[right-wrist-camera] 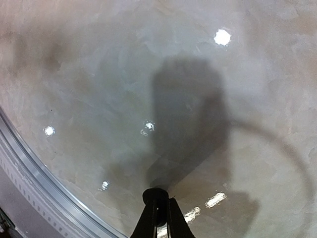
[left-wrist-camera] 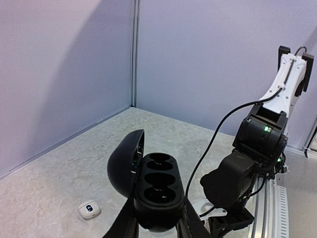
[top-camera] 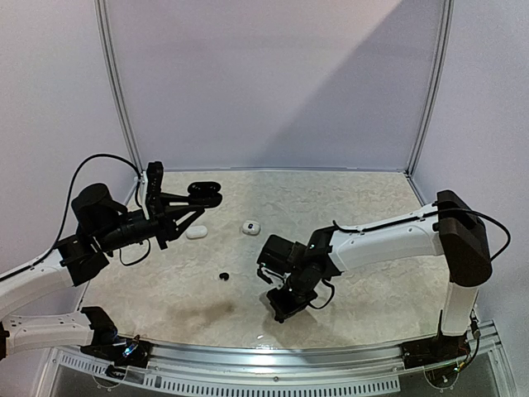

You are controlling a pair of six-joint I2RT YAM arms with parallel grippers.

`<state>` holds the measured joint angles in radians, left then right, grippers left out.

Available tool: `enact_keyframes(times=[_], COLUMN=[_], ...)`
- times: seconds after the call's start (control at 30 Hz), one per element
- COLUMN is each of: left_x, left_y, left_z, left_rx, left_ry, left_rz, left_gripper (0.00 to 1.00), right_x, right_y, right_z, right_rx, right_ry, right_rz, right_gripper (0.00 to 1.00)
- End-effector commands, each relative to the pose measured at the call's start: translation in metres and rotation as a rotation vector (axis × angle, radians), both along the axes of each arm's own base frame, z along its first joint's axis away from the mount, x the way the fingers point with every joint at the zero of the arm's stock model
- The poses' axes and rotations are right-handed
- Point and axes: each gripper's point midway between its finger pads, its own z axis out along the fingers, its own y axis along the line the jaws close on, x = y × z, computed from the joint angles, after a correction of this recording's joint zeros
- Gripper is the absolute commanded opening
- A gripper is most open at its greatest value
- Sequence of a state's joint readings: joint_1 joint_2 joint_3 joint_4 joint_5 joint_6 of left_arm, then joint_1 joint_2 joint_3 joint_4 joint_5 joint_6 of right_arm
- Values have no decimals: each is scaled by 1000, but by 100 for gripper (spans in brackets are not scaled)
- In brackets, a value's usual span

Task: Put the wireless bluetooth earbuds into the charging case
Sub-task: Pick up the right earbud from the center of the board, then insert the right earbud into the right side groove of the charging case.

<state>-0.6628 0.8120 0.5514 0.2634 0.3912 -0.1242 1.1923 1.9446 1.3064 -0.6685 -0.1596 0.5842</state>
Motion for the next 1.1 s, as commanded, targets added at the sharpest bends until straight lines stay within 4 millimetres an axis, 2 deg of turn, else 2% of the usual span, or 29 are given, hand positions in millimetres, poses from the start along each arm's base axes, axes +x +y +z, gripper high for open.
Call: enact_keyframes(times=[0.0, 0.13, 0.23, 0.43, 0.5, 0.57, 0.67, 0.77, 0.9, 0.97, 1.07], left_x=[-2, -1, -2, -3, -4, -9, -21, -33, -52, -58, -68], left_y=[-2, -1, -1, -2, -3, -6, -14, -23, -38, -45, -52], left_z=[-2, -1, 0, -1, 0, 3, 9, 20, 32, 36, 36], left_rx=[20, 20, 22, 36, 36, 37, 41, 26, -12, -21, -13], left_ry=[-4, -11, -21, -30, -39, -57, -111, -184, -245, -257, -294], left_rz=[-5, 0, -3, -11, -21, -55, -138, -240, -408, -471, -540], left_gripper=[0, 0, 0, 0, 0, 0, 0, 0, 0, 0, 0], right_x=[-18, -19, -12, 10, 20, 32, 49, 57, 42, 29, 18], right_y=[-20, -18, -13, -6, -3, 1, 8, 6, 13, 17, 24], right_z=[-29, -22, -11, 33, 60, 95, 169, 246, 331, 360, 385], right_rx=[-100, -89, -52, 12, 44, 97, 228, 363, 576, 645, 709], right_ry=[69, 71, 23, -126, -201, -302, -484, -652, -858, -959, -1037], right_rz=[30, 41, 47, 69, 85, 95, 124, 153, 244, 329, 405], right_gripper=[2, 0, 0, 0, 0, 0, 0, 0, 0, 0, 0])
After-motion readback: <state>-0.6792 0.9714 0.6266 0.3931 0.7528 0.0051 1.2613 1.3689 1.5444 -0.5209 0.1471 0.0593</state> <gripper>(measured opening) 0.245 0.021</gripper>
